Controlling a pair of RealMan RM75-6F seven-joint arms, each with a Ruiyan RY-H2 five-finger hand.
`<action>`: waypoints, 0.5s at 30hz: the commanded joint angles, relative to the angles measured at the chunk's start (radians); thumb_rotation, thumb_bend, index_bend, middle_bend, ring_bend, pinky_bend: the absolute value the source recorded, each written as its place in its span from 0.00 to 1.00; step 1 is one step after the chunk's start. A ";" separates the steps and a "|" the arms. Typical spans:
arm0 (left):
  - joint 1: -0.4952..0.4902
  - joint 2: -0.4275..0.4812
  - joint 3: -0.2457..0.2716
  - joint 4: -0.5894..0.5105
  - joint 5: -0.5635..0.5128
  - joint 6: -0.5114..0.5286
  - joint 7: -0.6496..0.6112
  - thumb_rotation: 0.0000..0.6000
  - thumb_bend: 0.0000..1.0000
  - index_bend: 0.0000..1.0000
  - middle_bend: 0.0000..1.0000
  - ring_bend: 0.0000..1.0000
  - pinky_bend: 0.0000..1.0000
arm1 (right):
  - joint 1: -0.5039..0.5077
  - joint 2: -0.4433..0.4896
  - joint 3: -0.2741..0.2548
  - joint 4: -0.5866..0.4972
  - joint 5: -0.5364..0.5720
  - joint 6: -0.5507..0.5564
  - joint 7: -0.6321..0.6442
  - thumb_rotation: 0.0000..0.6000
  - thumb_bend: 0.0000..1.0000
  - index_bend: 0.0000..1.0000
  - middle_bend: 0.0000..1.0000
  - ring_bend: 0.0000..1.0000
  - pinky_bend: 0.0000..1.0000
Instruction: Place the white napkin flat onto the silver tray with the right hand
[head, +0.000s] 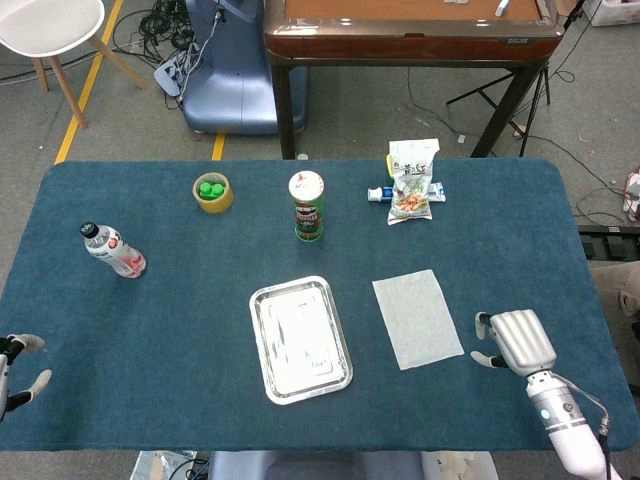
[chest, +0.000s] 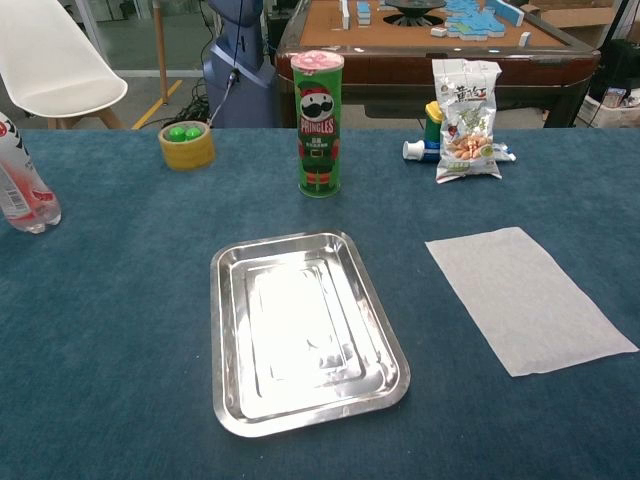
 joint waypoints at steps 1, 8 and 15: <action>0.001 0.001 -0.001 -0.001 -0.002 0.000 -0.001 1.00 0.21 0.43 0.49 0.38 0.54 | 0.019 -0.024 0.000 0.016 -0.003 -0.026 -0.003 1.00 0.00 0.61 1.00 1.00 1.00; 0.006 0.007 -0.002 -0.005 0.004 0.011 -0.005 1.00 0.21 0.43 0.49 0.38 0.54 | 0.053 -0.071 -0.008 0.051 -0.016 -0.068 -0.014 1.00 0.00 0.61 1.00 1.00 1.00; 0.009 0.010 -0.002 -0.010 0.004 0.016 -0.003 1.00 0.21 0.43 0.49 0.38 0.54 | 0.082 -0.117 -0.013 0.086 -0.021 -0.101 -0.020 1.00 0.00 0.61 1.00 1.00 1.00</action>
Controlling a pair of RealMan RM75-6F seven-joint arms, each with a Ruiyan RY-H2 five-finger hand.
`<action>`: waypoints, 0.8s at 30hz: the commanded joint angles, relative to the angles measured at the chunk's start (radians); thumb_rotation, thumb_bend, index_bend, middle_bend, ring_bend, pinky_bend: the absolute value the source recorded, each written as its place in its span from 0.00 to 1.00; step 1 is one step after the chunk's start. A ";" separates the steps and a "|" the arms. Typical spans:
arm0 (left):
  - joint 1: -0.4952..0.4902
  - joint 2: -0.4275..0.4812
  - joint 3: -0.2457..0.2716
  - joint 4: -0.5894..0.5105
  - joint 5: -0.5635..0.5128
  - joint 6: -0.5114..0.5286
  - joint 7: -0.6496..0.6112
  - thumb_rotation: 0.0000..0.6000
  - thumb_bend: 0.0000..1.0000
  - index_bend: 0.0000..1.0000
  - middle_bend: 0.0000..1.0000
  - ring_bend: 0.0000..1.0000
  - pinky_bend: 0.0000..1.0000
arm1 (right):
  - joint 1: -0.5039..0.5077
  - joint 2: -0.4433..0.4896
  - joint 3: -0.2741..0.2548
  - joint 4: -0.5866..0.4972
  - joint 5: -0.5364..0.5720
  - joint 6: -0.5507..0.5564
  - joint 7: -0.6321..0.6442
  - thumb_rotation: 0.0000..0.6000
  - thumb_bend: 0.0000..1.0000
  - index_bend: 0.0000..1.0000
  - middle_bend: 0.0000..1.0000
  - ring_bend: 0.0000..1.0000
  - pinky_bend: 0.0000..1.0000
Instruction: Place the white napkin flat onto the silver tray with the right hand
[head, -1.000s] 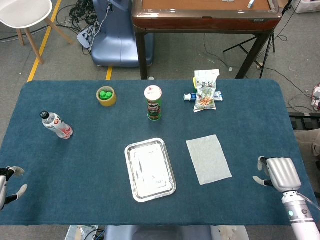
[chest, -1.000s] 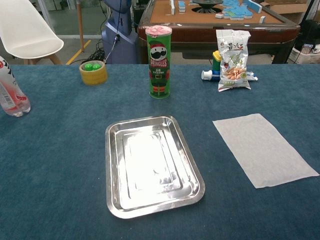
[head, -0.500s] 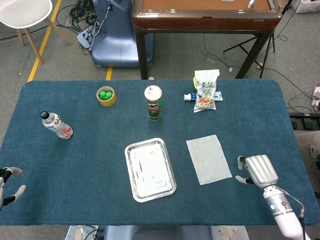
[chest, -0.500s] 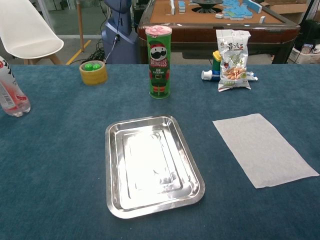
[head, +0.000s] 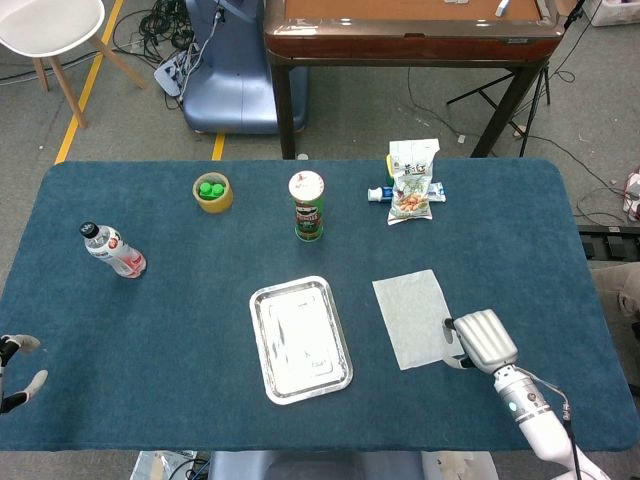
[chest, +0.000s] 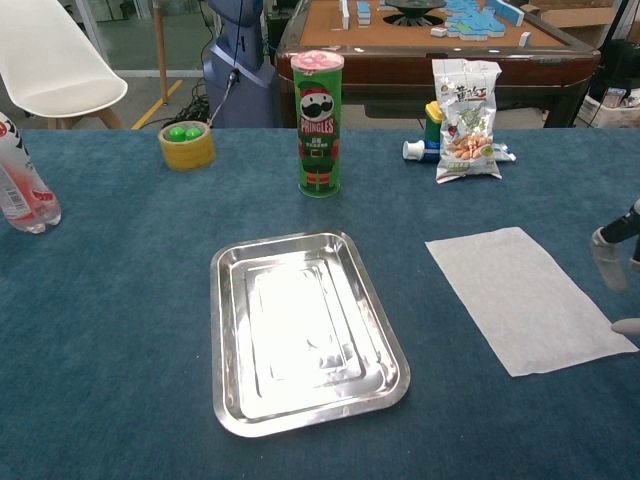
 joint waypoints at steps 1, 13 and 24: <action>0.001 0.001 0.000 -0.001 0.000 0.001 0.000 1.00 0.21 0.43 0.49 0.38 0.54 | 0.009 -0.017 -0.001 0.011 0.003 -0.010 -0.001 1.00 0.00 0.61 1.00 1.00 1.00; 0.006 0.005 -0.002 -0.003 0.002 0.008 -0.004 1.00 0.21 0.43 0.49 0.38 0.54 | 0.033 -0.085 -0.002 0.040 0.020 -0.033 -0.010 1.00 0.00 0.58 1.00 1.00 1.00; 0.011 0.013 -0.004 -0.009 0.006 0.019 -0.012 1.00 0.21 0.43 0.49 0.38 0.54 | 0.053 -0.126 -0.016 0.056 0.023 -0.058 -0.020 1.00 0.00 0.57 1.00 1.00 1.00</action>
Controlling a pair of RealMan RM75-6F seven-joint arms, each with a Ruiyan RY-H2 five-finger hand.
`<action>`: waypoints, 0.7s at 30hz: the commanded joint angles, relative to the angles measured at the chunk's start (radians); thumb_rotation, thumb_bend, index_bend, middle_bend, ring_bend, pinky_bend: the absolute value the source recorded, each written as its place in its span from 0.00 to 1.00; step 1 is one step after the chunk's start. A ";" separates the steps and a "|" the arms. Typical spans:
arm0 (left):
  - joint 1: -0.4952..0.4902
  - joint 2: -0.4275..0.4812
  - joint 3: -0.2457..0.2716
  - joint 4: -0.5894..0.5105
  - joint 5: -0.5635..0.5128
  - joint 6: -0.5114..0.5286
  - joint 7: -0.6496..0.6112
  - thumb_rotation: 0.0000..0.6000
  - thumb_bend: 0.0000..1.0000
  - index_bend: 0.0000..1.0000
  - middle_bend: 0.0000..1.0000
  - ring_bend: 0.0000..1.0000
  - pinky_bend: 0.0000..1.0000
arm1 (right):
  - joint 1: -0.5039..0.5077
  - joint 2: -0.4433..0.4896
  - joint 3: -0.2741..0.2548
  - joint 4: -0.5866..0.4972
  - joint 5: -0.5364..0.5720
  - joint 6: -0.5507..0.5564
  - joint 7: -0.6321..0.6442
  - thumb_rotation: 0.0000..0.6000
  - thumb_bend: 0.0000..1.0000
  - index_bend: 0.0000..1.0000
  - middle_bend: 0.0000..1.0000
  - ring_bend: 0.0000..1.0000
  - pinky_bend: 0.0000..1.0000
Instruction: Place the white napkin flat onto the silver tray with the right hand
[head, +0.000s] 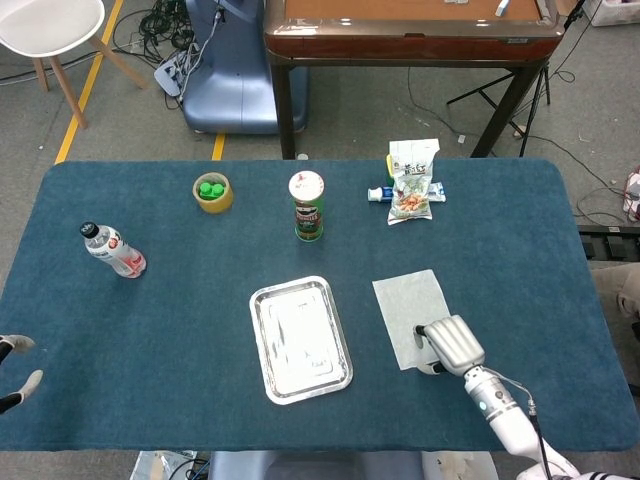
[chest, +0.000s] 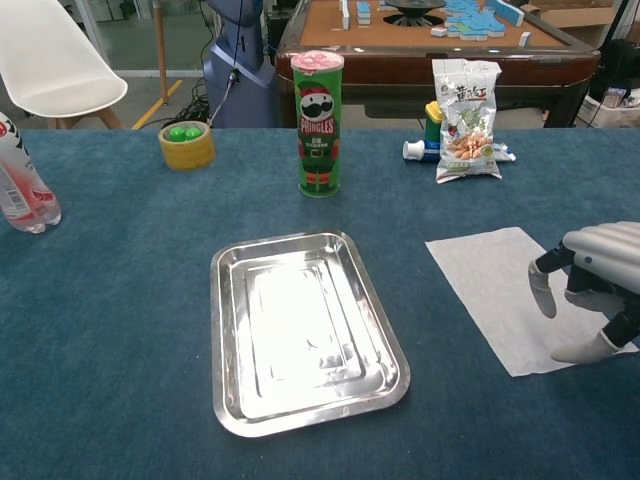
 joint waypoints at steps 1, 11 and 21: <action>0.001 0.001 0.000 -0.001 0.001 0.001 -0.002 1.00 0.21 0.43 0.49 0.38 0.54 | 0.002 -0.006 -0.003 0.005 0.001 -0.003 -0.002 1.00 0.00 0.57 1.00 1.00 1.00; 0.004 0.004 -0.001 -0.004 0.003 0.005 -0.002 1.00 0.21 0.43 0.49 0.38 0.54 | 0.010 -0.037 -0.014 0.030 0.013 -0.018 -0.015 1.00 0.00 0.57 1.00 1.00 1.00; 0.007 0.008 -0.001 -0.008 0.007 0.011 -0.004 1.00 0.21 0.44 0.49 0.38 0.54 | 0.018 -0.077 -0.021 0.080 0.016 -0.027 -0.020 1.00 0.00 0.57 1.00 1.00 1.00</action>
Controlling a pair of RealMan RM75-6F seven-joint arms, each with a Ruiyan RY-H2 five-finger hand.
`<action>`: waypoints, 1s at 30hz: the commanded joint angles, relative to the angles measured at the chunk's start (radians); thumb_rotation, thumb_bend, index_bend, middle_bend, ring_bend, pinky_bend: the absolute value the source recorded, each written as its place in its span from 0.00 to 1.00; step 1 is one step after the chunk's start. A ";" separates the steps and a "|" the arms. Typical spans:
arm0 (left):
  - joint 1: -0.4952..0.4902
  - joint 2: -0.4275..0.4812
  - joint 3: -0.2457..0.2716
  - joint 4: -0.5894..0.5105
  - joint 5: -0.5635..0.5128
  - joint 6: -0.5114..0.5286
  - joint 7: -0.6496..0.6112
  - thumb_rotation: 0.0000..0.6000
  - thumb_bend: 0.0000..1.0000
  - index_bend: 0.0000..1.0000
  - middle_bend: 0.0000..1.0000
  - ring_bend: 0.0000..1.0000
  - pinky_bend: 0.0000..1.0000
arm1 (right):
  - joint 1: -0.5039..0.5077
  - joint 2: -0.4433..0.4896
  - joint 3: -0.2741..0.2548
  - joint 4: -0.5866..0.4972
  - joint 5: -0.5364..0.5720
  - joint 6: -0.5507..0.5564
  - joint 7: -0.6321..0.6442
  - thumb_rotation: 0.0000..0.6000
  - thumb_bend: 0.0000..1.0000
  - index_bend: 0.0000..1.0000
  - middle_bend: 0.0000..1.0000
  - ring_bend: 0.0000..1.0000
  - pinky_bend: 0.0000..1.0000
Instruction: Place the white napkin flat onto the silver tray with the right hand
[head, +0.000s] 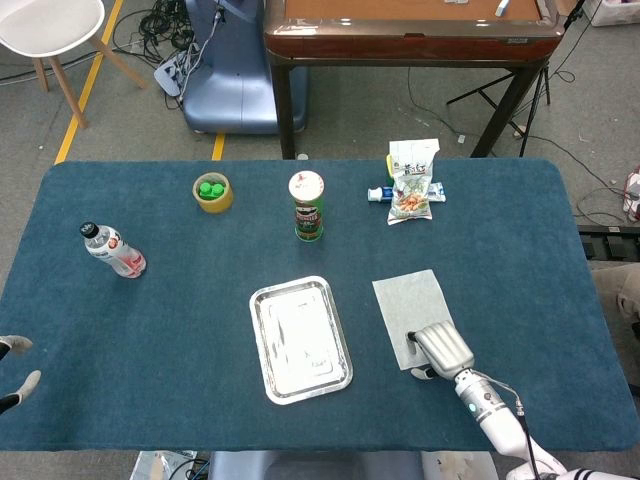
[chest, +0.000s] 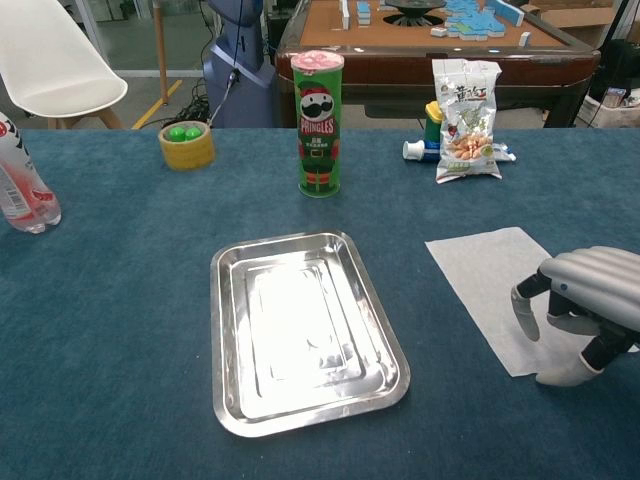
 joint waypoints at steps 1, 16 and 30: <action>0.001 0.001 0.000 0.000 0.000 0.001 0.000 1.00 0.21 0.44 0.49 0.38 0.54 | 0.002 -0.010 -0.001 0.012 0.002 -0.002 -0.001 1.00 0.00 0.57 1.00 1.00 1.00; 0.004 0.004 -0.002 -0.003 0.002 0.006 -0.003 1.00 0.21 0.44 0.49 0.38 0.54 | 0.007 -0.050 0.011 0.076 0.009 0.015 -0.002 1.00 0.00 0.57 1.00 1.00 1.00; 0.004 0.004 -0.002 -0.002 0.000 0.002 -0.005 1.00 0.21 0.44 0.49 0.38 0.54 | 0.011 -0.062 0.015 0.091 -0.007 0.033 0.029 1.00 0.17 0.57 1.00 1.00 1.00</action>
